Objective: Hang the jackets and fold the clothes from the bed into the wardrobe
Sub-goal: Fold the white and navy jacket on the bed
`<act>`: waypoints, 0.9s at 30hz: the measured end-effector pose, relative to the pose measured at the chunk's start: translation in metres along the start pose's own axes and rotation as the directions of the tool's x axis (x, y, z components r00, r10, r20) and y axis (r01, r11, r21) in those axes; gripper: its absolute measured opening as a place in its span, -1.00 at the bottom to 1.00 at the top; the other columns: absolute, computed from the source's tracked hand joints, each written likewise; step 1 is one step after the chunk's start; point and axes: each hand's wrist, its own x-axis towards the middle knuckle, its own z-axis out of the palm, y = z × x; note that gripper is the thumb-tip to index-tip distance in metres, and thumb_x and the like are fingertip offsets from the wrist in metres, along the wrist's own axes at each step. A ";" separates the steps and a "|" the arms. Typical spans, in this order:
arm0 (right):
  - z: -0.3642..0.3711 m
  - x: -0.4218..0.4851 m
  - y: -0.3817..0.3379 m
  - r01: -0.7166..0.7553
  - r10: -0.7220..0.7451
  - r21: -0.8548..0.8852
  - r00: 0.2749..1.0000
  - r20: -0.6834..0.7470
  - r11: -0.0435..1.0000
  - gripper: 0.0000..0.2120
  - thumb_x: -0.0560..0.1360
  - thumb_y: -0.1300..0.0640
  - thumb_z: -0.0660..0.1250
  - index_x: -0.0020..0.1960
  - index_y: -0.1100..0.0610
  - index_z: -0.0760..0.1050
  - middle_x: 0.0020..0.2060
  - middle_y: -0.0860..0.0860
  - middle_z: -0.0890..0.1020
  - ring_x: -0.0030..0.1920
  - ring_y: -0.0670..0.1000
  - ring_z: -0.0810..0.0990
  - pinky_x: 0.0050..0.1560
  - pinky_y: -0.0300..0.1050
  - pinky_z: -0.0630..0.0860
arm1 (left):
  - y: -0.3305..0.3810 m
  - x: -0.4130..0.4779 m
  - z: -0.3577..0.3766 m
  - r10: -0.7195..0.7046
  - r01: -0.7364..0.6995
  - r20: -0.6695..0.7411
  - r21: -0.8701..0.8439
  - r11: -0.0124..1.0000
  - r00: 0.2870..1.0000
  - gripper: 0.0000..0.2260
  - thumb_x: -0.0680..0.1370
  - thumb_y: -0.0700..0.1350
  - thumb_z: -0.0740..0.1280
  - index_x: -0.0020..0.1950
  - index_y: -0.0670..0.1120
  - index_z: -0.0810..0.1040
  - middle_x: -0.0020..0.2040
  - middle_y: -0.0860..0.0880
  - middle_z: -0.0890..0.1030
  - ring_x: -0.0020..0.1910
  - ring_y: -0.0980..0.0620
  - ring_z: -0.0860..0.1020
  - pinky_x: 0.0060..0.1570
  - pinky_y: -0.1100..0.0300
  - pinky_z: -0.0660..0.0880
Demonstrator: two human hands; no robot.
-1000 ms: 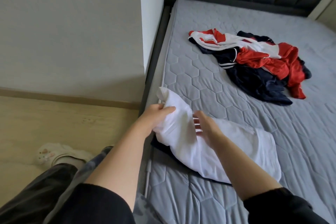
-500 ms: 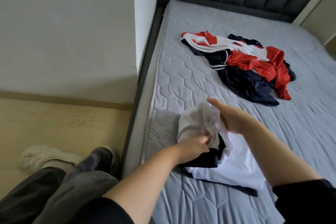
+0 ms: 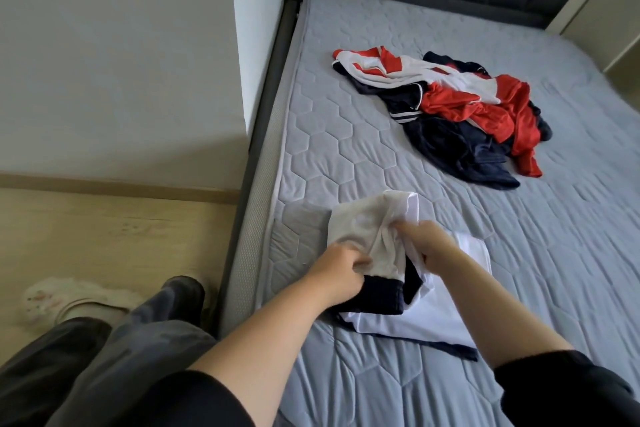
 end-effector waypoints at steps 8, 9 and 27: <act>0.015 -0.004 0.002 0.117 -0.125 -0.167 0.991 -0.042 0.979 -0.63 0.32 -0.19 0.49 -0.17 0.08 0.49 -0.35 -0.03 0.59 -0.32 -0.07 0.56 -0.42 -0.23 0.36 | 0.010 -0.002 0.025 0.139 -0.311 0.402 0.404 0.860 0.905 -0.46 0.46 -0.26 0.19 0.42 0.02 0.22 0.43 0.00 0.21 0.41 -0.13 0.20 0.34 -0.07 0.27; 0.020 -0.004 0.002 0.110 -0.121 -0.219 0.992 -0.035 0.970 -0.65 0.31 -0.11 0.52 -0.17 0.10 0.48 -0.33 0.00 0.58 -0.31 -0.07 0.55 -0.42 -0.22 0.38 | 0.008 -0.002 0.024 0.146 -0.314 0.413 0.374 0.873 0.899 -0.45 0.46 -0.29 0.18 0.43 0.02 0.24 0.44 -0.01 0.23 0.42 -0.11 0.20 0.36 -0.02 0.25; 0.031 -0.031 -0.066 0.001 -0.035 0.158 0.977 0.209 0.987 -0.93 0.47 0.36 0.28 -0.10 0.22 0.45 -0.23 0.14 0.56 -0.23 0.06 0.57 -0.27 -0.12 0.51 | 0.001 -0.003 -0.015 -0.313 0.327 0.262 -0.929 0.175 0.913 -0.42 0.60 0.27 0.02 0.32 -0.14 0.48 0.19 -0.19 0.60 0.18 -0.11 0.57 0.15 0.05 0.48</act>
